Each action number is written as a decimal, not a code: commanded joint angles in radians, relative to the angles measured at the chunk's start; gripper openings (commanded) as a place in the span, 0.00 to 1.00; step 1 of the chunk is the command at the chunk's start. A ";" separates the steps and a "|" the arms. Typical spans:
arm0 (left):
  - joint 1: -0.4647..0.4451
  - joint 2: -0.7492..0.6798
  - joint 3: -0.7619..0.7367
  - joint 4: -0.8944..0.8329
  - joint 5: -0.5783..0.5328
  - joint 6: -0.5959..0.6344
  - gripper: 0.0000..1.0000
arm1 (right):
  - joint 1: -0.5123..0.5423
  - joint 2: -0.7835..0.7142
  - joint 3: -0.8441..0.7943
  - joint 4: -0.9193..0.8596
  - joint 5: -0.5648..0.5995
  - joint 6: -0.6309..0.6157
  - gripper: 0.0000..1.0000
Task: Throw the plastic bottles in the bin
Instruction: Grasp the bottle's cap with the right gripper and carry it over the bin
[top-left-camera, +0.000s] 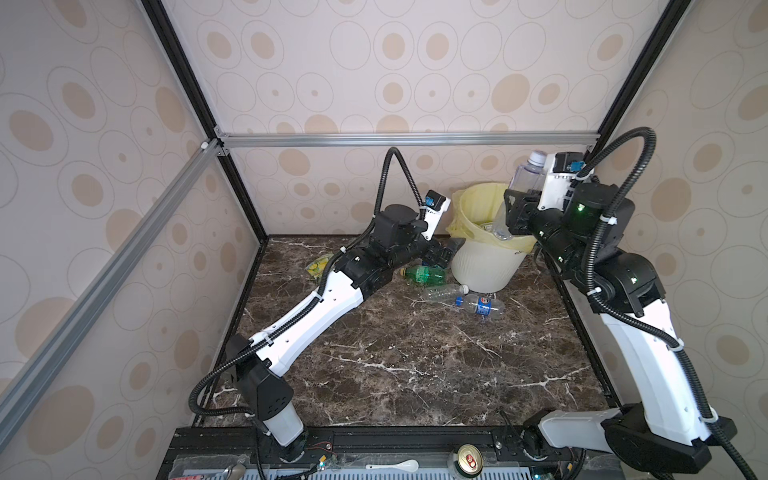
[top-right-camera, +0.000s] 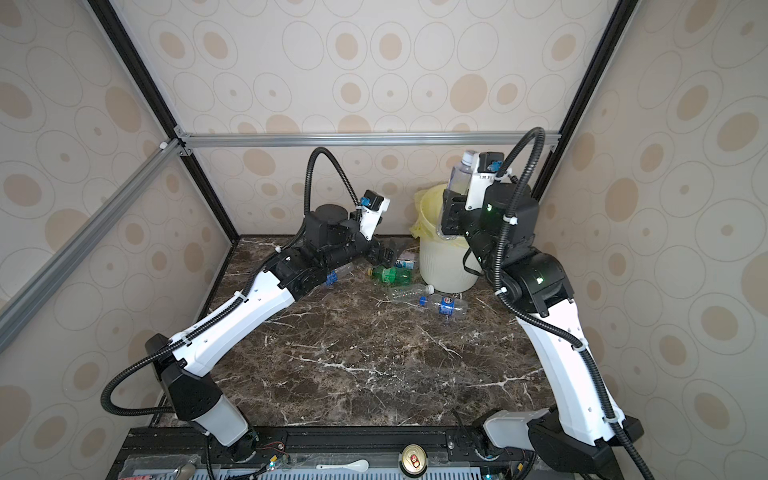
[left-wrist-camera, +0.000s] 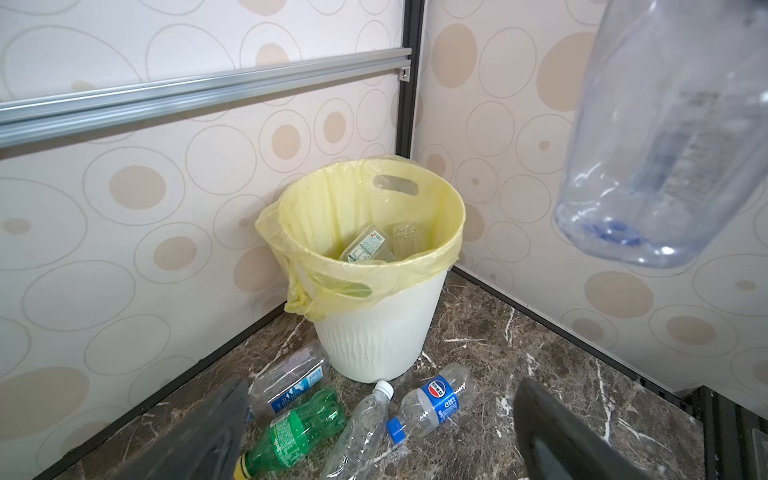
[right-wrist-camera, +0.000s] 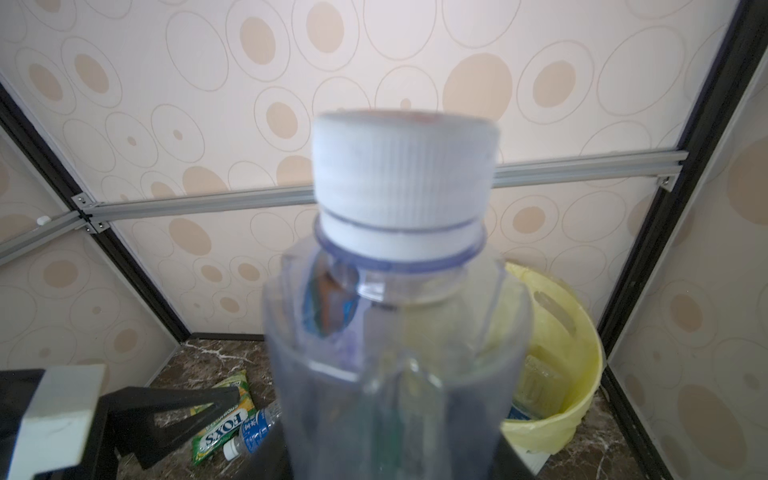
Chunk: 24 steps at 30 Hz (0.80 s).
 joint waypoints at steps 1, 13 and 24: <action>-0.020 0.025 0.072 -0.014 -0.015 0.058 0.99 | -0.004 0.017 0.056 0.010 0.054 -0.088 0.48; -0.032 0.076 0.095 0.011 -0.033 0.108 0.99 | -0.011 0.105 0.124 0.076 0.093 -0.185 0.46; -0.032 0.107 0.093 0.004 -0.078 0.141 0.99 | -0.303 0.498 0.348 -0.077 -0.089 0.013 0.63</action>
